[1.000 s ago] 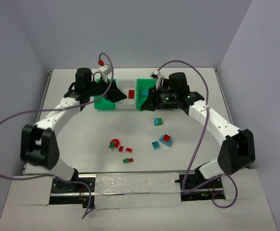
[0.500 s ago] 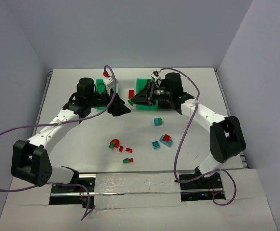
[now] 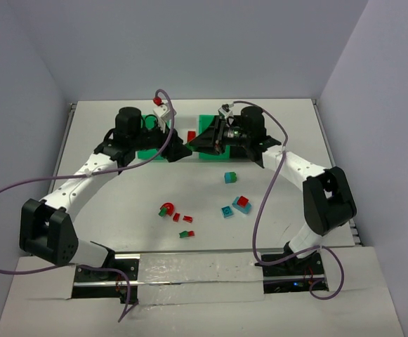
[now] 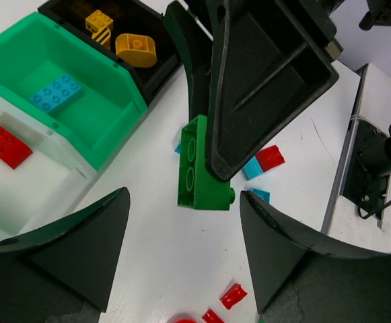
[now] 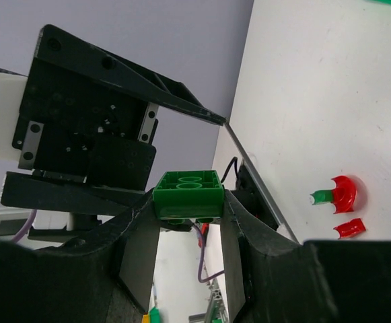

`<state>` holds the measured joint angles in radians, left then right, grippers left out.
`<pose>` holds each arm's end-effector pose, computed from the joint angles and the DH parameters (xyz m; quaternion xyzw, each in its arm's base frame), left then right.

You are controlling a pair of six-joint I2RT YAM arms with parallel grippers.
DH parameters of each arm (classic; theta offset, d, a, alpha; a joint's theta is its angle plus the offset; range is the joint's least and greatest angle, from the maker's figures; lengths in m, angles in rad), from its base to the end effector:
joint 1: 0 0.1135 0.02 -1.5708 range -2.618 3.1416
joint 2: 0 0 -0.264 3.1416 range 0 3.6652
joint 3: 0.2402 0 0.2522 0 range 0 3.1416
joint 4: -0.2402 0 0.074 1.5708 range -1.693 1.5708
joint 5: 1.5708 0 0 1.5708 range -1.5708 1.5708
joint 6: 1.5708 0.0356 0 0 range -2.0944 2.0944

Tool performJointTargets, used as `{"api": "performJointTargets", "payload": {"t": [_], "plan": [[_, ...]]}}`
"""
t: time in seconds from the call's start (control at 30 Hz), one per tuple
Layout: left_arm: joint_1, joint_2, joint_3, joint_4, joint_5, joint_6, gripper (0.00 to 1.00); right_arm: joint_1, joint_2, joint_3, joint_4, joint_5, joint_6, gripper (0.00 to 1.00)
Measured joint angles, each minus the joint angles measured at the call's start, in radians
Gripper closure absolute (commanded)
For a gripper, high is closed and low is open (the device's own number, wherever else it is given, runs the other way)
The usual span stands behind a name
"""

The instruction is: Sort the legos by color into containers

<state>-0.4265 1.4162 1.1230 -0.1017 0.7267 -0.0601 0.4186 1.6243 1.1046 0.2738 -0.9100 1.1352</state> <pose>0.2852 -0.1556 0.3223 0.3355 0.7288 -0.4119 0.4319 0.3262 0.1759 0.2842 -0.0047 0.7581 0.6344 0.1510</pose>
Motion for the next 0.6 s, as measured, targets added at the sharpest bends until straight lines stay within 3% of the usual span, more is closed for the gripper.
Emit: {"api": "performJointTargets", "payload": {"t": [0.17,0.3,0.33,0.4,0.47,0.6], "plan": [[-0.005,0.016,0.021,-0.001,-0.007,0.006,0.39,0.009,0.010,0.000,0.014,-0.008,0.012,1.00],[-0.017,0.022,0.027,-0.004,0.008,0.013,0.69,0.012,0.021,0.000,0.027,-0.004,0.024,1.00],[-0.022,0.023,0.027,-0.006,0.012,0.017,0.75,0.013,0.024,0.000,0.029,-0.004,0.027,0.93],[-0.027,0.023,0.027,-0.012,0.014,0.030,0.97,0.013,0.030,0.000,0.029,-0.005,0.034,0.65],[-0.028,0.023,0.027,-0.022,0.012,0.046,1.00,0.013,0.035,0.000,0.029,-0.009,0.038,0.41],[-0.021,0.022,0.027,-0.058,0.007,0.069,1.00,0.008,0.037,0.000,0.040,-0.032,0.043,0.14]]}}
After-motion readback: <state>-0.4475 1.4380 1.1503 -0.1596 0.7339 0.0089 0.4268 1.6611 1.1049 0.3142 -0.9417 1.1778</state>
